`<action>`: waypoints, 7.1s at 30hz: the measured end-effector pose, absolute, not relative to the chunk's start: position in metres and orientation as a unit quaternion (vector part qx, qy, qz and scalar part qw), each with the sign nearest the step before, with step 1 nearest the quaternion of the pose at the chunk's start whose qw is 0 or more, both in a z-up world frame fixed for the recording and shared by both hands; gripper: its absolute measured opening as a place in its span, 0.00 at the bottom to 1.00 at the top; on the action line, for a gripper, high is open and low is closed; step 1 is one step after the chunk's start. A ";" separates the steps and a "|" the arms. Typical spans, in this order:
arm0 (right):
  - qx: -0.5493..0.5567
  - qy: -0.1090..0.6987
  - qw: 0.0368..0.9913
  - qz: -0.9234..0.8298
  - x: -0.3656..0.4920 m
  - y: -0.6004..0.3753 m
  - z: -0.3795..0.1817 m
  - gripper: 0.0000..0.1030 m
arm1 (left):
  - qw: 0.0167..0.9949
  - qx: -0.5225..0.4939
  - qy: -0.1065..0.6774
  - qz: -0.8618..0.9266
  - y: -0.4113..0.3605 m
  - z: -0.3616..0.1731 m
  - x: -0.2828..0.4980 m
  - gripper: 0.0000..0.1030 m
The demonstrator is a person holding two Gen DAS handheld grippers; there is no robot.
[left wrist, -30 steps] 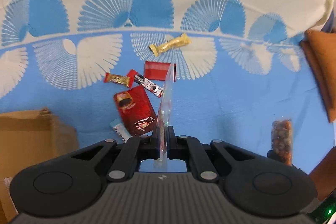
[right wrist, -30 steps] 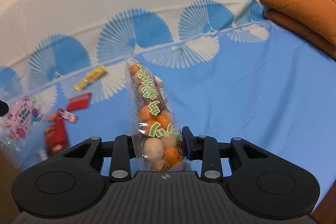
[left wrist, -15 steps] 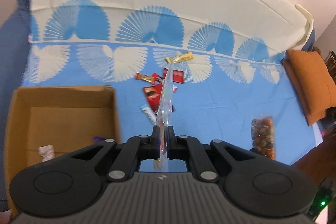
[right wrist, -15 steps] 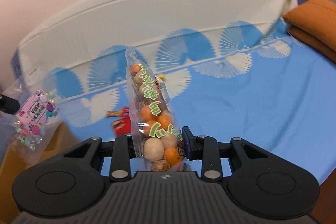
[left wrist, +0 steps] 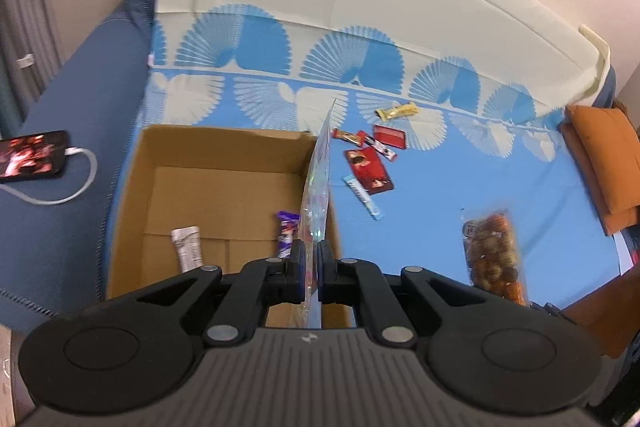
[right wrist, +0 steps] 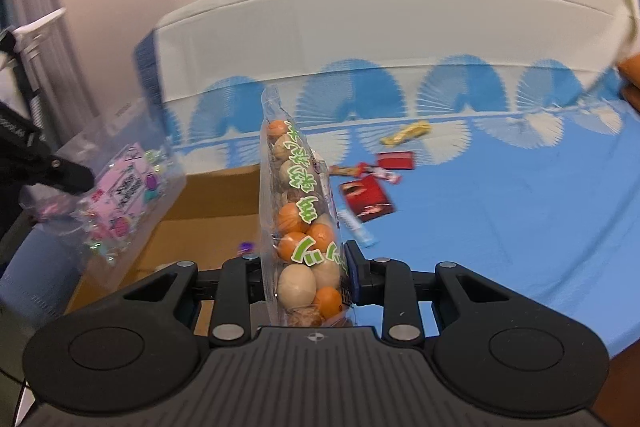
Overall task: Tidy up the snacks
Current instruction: 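Carry the candy bag and nut bag with both tools over the box, then lower the candy bag with the left tool while the right tool lowers the nut bag into the box, then open both tools and move them back toward the remaining snacks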
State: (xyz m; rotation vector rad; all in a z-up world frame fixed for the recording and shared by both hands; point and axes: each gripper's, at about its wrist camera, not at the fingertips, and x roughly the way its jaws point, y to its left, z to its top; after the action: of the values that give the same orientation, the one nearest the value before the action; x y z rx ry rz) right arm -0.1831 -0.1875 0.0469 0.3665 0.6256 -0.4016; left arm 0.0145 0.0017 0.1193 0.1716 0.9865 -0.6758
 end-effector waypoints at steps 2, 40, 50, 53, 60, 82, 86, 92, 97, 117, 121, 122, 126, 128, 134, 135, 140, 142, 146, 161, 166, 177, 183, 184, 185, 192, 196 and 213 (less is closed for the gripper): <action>0.168 0.306 0.920 -0.179 -0.182 -0.168 0.053 0.31 | 0.829 0.076 0.459 -0.310 0.020 0.121 0.012 0.06; 0.094 0.353 0.924 -0.114 -0.150 -0.053 0.073 0.31 | 0.838 0.036 0.460 -0.291 0.131 0.094 0.012 0.06; 0.099 0.357 0.921 -0.116 -0.147 -0.052 0.071 0.31 | 0.836 0.035 0.465 -0.289 0.129 0.092 0.015 0.06; 0.100 0.358 0.921 -0.116 -0.147 -0.053 0.071 0.31 | 0.836 0.036 0.465 -0.288 0.128 0.092 0.015 0.06; 0.102 0.358 0.921 -0.118 -0.145 -0.053 0.070 0.31 | 0.837 0.036 0.465 -0.286 0.127 0.091 0.016 0.06; 0.113 0.375 0.912 -0.119 -0.113 -0.060 0.058 0.31 | 0.829 0.035 0.489 -0.269 0.116 0.069 0.057 0.06; 0.118 0.381 0.909 -0.119 -0.100 -0.063 0.051 0.31 | 0.823 0.039 0.499 -0.268 0.108 0.059 0.068 0.06; 0.130 0.387 0.905 -0.119 -0.077 -0.073 0.037 0.31 | 0.814 0.047 0.514 -0.267 0.094 0.043 0.084 0.06; 0.146 0.399 0.897 -0.121 -0.056 -0.083 0.020 0.31 | 0.808 0.054 0.525 -0.263 0.083 0.028 0.097 0.06; 0.145 0.450 0.874 -0.111 0.003 -0.091 -0.041 0.31 | 0.784 0.092 0.562 -0.247 0.051 -0.045 0.139 0.06; 0.144 0.455 0.872 -0.113 0.009 -0.092 -0.047 0.31 | 0.783 0.093 0.563 -0.247 0.049 -0.050 0.142 0.06; 0.144 0.455 0.871 -0.114 0.010 -0.092 -0.048 0.31 | 0.783 0.094 0.563 -0.249 0.048 -0.050 0.143 0.07; 0.143 0.447 0.875 -0.120 0.012 -0.097 -0.046 0.31 | 0.789 0.098 0.552 -0.253 0.045 -0.048 0.142 0.12; 0.141 0.437 0.880 -0.119 0.012 -0.098 -0.042 0.32 | 0.792 0.094 0.550 -0.250 0.046 -0.046 0.143 0.72; 0.153 0.425 0.881 -0.139 0.000 -0.106 -0.023 0.51 | 0.815 0.078 0.523 -0.236 0.064 -0.025 0.136 1.00; 0.154 0.425 0.881 -0.139 -0.004 -0.105 -0.020 0.52 | 0.814 0.082 0.524 -0.235 0.066 -0.023 0.132 1.00; 0.152 0.431 0.880 -0.128 -0.032 -0.092 -0.004 0.69 | 0.823 0.105 0.510 -0.225 0.081 -0.013 0.099 1.00; 0.148 0.433 0.881 -0.120 -0.043 -0.084 0.002 0.73 | 0.826 0.109 0.507 -0.223 0.087 -0.007 0.086 1.00; 0.141 0.429 0.885 -0.110 -0.064 -0.069 0.014 0.77 | 0.837 0.103 0.494 -0.211 0.102 0.004 0.060 1.00; 0.118 0.388 0.908 -0.110 -0.133 -0.037 0.054 0.86 | 0.867 0.119 0.443 -0.192 0.132 0.040 -0.007 1.00; 0.114 0.370 0.915 -0.115 -0.146 -0.032 0.063 0.86 | 0.873 0.114 0.435 -0.187 0.137 0.048 -0.017 1.00; 0.108 0.347 0.924 -0.119 -0.165 -0.027 0.075 0.87 | 0.880 0.135 0.407 -0.204 0.135 0.063 -0.042 1.00; 0.105 0.341 0.927 -0.112 -0.172 -0.022 0.077 0.94 | 0.882 0.166 0.394 -0.199 0.133 0.063 -0.056 1.00; 0.106 0.341 0.927 -0.112 -0.172 -0.023 0.077 0.95 | 0.881 0.171 0.395 -0.197 0.132 0.062 -0.058 1.00; 0.108 0.340 0.928 -0.111 -0.174 -0.023 0.077 0.95 | 0.878 0.175 0.399 -0.196 0.131 0.060 -0.058 1.00; 0.121 0.337 0.927 -0.111 -0.177 -0.029 0.075 0.97 | 0.875 0.170 0.412 -0.191 0.130 0.059 -0.057 1.00; 0.133 0.335 0.926 -0.114 -0.177 -0.037 0.072 0.97 | 0.872 0.171 0.418 -0.188 0.125 0.057 -0.053 1.00; 0.179 0.341 0.911 -0.149 -0.167 -0.089 0.049 0.97 | 0.863 0.175 0.435 -0.189 0.081 0.052 -0.023 1.00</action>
State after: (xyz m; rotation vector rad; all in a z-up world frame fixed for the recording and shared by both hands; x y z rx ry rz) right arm -0.1667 -0.0890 0.0487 0.3690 0.7027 -0.3074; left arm -0.0233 0.0810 0.0519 0.3665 0.9121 -0.3957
